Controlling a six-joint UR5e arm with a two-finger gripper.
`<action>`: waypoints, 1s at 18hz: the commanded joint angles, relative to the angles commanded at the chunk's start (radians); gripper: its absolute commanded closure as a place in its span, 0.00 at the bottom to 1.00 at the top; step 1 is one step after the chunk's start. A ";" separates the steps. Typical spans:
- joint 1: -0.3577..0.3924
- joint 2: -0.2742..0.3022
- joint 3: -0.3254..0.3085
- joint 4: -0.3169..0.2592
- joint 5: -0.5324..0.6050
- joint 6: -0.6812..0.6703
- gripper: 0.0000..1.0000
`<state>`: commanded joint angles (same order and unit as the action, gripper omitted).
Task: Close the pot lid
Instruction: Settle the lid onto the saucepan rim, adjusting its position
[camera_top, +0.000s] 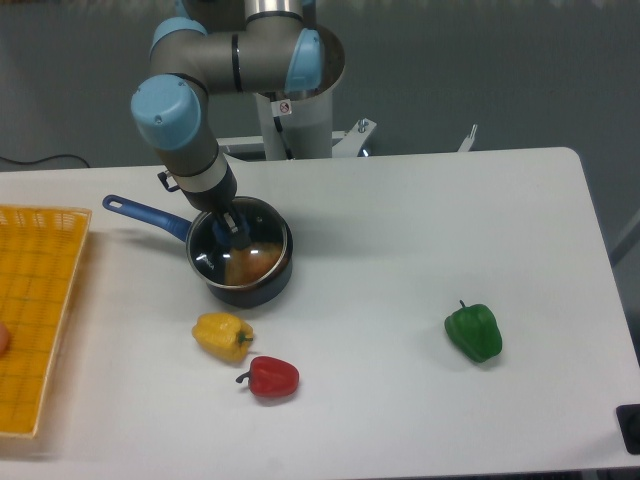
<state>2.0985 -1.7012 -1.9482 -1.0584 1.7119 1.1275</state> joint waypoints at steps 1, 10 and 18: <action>0.000 -0.002 0.002 0.002 0.000 0.000 0.34; 0.011 -0.002 0.014 -0.006 0.003 0.011 0.29; 0.012 0.003 0.006 -0.008 0.023 0.049 0.30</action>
<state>2.1108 -1.6981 -1.9420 -1.0661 1.7349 1.1765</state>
